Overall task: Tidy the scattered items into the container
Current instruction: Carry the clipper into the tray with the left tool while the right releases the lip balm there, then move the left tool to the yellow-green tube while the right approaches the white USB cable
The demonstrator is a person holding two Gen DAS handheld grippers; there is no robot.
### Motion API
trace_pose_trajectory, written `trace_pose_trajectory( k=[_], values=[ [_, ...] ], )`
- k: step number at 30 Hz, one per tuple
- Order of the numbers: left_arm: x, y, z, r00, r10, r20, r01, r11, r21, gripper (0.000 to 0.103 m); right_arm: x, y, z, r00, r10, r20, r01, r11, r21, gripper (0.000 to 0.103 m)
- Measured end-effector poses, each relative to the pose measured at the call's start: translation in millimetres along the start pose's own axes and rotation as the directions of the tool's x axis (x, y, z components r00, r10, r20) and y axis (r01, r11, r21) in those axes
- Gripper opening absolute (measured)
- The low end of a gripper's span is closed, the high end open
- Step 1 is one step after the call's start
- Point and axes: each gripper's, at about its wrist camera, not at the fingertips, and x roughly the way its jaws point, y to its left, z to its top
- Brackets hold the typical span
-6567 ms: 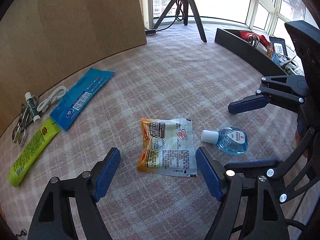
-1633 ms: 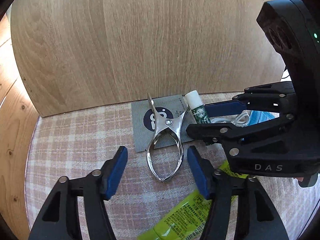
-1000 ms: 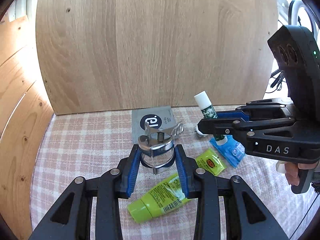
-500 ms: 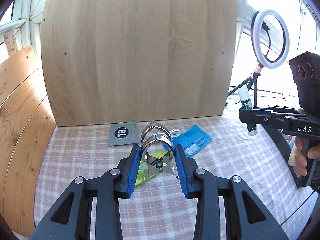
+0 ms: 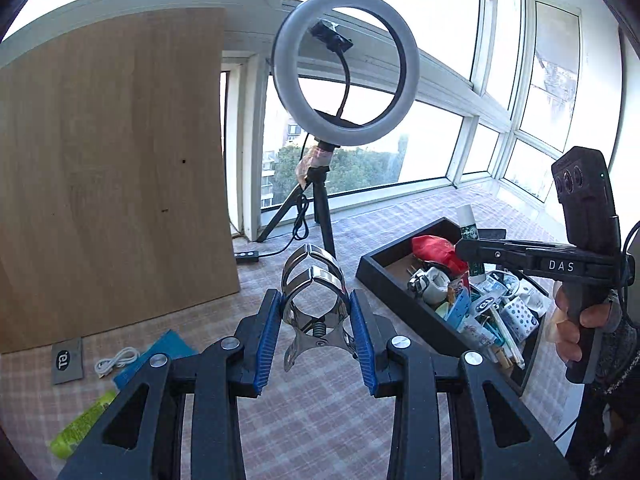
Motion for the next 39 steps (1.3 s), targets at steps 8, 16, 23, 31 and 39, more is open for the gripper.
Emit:
trace_pose_trajectory(
  k=[8, 16, 23, 31, 39],
  values=[
    [61, -72, 53, 0.992, -0.127, 0.011, 0.125, 0.987, 0.104, 0.033, -68, -109, -14, 0.978, -0.204, 0.044, 0.195, 0.967, 0.164, 0.015],
    [120, -121, 86, 0.974, -0.219, -0.052, 0.224, 0.966, 0.125, 0.033, -91, -155, -26, 0.953, -0.3, 0.047, 0.281, 0.93, 0.237, 0.015],
    [120, -129, 94, 0.976, -0.216, -0.038, 0.219, 0.969, 0.115, 0.057, -94, -178, -33, 0.924, -0.382, 0.025, 0.352, 0.872, 0.34, 0.062],
    [94, -92, 88, 0.987, -0.161, -0.005, 0.161, 0.984, 0.082, 0.057, -89, -168, -29, 0.935, -0.353, 0.028, 0.326, 0.89, 0.318, 0.062],
    [49, -23, 44, 0.999, -0.048, -0.016, 0.048, 0.999, 0.004, 0.057, -59, -126, -19, 0.967, -0.252, 0.029, 0.241, 0.948, 0.207, 0.064]
  ],
)
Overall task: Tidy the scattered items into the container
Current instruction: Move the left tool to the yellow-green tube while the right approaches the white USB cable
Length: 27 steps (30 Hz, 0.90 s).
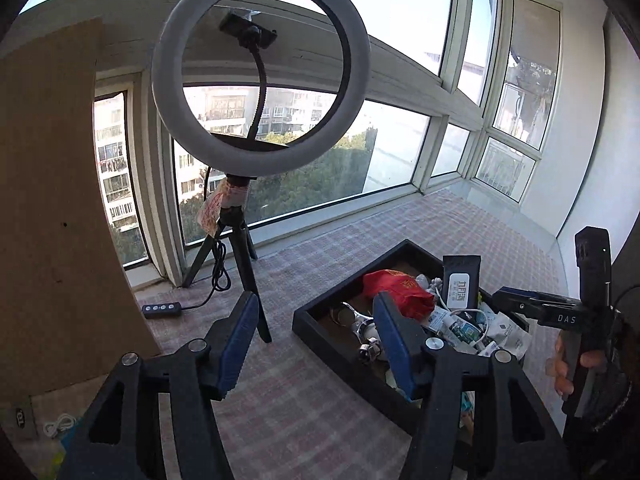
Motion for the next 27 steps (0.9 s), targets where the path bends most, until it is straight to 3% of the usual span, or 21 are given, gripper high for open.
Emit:
trace_pose_trajectory(
  k=[5, 9, 11, 13, 16, 19, 23, 27],
  values=[
    [-41, 63, -48, 0.992, 0.123, -0.041, -0.124, 0.991, -0.048, 0.057, 31, 57, -9, 0.991, 0.109, -0.079, -0.12, 0.981, -0.151, 0.066],
    [-75, 125, -90, 0.966, 0.236, -0.104, -0.247, 0.962, -0.113, 0.057, 58, 123, -21, 0.969, 0.174, -0.175, -0.224, 0.918, -0.328, 0.066],
    [-92, 156, -110, 0.947, 0.289, -0.138, -0.307, 0.943, -0.133, 0.057, 74, 158, -27, 0.95, 0.22, -0.223, -0.293, 0.875, -0.386, 0.066],
    [-104, 182, -129, 0.929, 0.321, -0.186, -0.347, 0.929, -0.127, 0.057, 93, 196, -34, 0.915, 0.268, -0.301, -0.382, 0.816, -0.434, 0.066],
    [-114, 213, -150, 0.889, 0.382, -0.251, -0.412, 0.908, -0.078, 0.057, 125, 259, -51, 0.868, 0.291, -0.403, -0.48, 0.701, -0.528, 0.066],
    [-116, 238, -165, 0.871, 0.394, -0.293, -0.422, 0.906, -0.038, 0.06, 156, 316, -67, 0.823, 0.297, -0.485, -0.558, 0.587, -0.586, 0.066],
    [-104, 265, -184, 0.859, 0.368, -0.356, -0.397, 0.918, -0.009, 0.062, 198, 374, -83, 0.78, 0.292, -0.553, -0.617, 0.5, -0.607, 0.066],
    [-89, 280, -200, 0.85, 0.334, -0.408, -0.352, 0.935, 0.034, 0.062, 237, 418, -106, 0.758, 0.242, -0.606, -0.645, 0.418, -0.64, 0.066]
  ],
)
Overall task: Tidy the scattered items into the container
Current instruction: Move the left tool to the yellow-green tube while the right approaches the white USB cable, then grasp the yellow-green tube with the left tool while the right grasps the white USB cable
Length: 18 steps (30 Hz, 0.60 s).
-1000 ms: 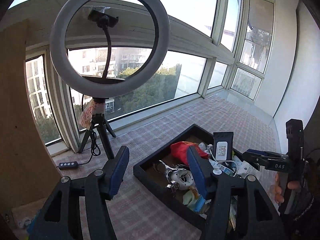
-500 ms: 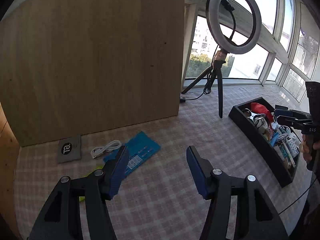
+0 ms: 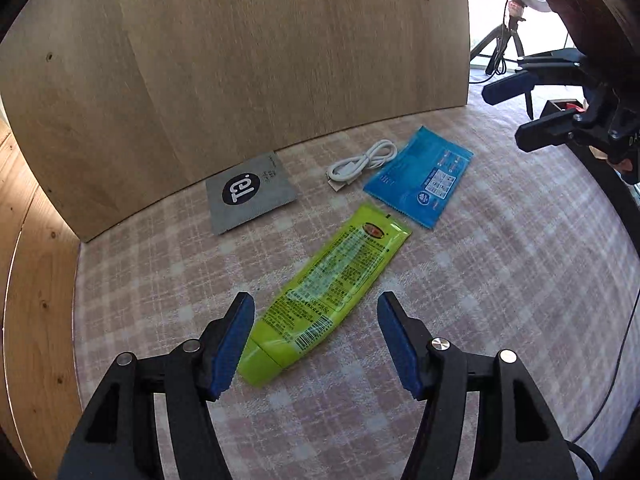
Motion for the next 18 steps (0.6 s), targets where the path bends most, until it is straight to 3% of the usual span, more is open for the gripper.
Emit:
trace_pose_trajectory(
  k=[8, 12, 16, 18],
  values=[
    [22, 8, -4, 0.997, -0.06, -0.038, 0.062, 0.997, 0.05, 0.061, 78, 2, 34, 0.996, 0.014, -0.086, -0.023, 0.995, -0.101, 0.065],
    [18, 8, -10, 0.994, -0.106, -0.034, 0.107, 0.994, 0.035, 0.054, 100, 1, 43, 0.994, -0.005, -0.105, -0.009, 0.991, -0.135, 0.064],
    [12, -2, -16, 0.994, -0.107, -0.03, 0.109, 0.992, 0.06, 0.045, 111, -4, 51, 0.994, 0.009, -0.113, -0.022, 0.993, -0.12, 0.063],
    [10, -5, -18, 0.994, -0.104, -0.026, 0.106, 0.993, 0.056, 0.043, 113, -6, 53, 0.992, 0.029, -0.119, -0.041, 0.994, -0.106, 0.055]
  ],
)
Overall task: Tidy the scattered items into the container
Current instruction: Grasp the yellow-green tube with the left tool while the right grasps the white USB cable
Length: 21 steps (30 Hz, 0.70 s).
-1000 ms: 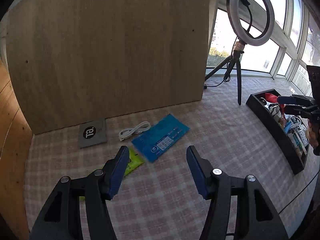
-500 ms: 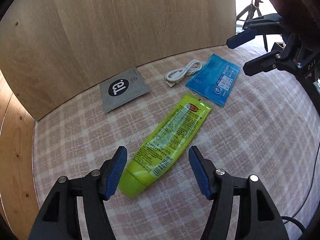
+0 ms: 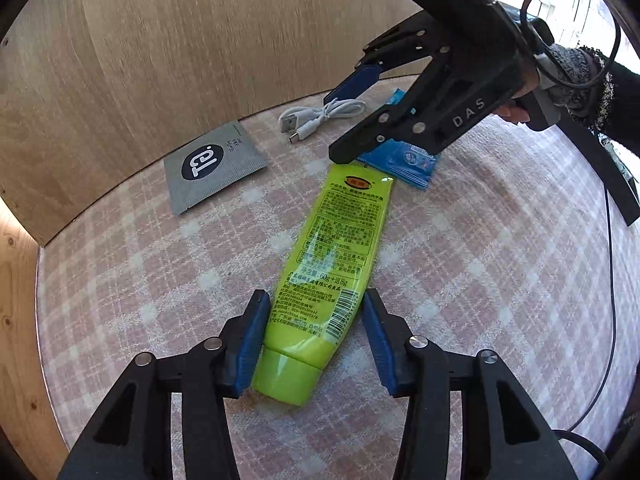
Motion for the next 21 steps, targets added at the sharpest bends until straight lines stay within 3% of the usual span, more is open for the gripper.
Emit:
trace_pose_trajectory(
  k=[4, 6, 7, 11, 21],
  values=[
    [-3, -7, -3, 1.0, 0.012, 0.018, -0.012, 1.0, -0.011, 0.039, 1, -1, 4, 0.999, -0.035, 0.005, 0.035, 0.999, 0.002, 0.038],
    [-5, -8, -6, 1.0, 0.0, 0.027, 0.001, 0.999, -0.036, 0.038, 0, -1, 4, 0.999, -0.037, 0.001, 0.037, 0.999, 0.005, 0.019],
    [-7, -9, -7, 0.999, -0.004, 0.033, 0.006, 0.999, -0.049, 0.038, -1, 0, 4, 1.0, -0.023, 0.0, 0.023, 1.0, 0.009, 0.016],
    [-18, -9, -13, 0.998, -0.001, 0.066, 0.008, 0.995, -0.101, 0.037, -6, 4, 0, 0.999, -0.031, 0.022, 0.03, 0.999, 0.022, 0.016],
    [-56, -3, 0, 0.989, 0.025, 0.146, -0.001, 0.986, -0.165, 0.03, -76, 0, -6, 0.976, -0.031, 0.215, -0.002, 0.989, 0.151, 0.016]
  ],
)
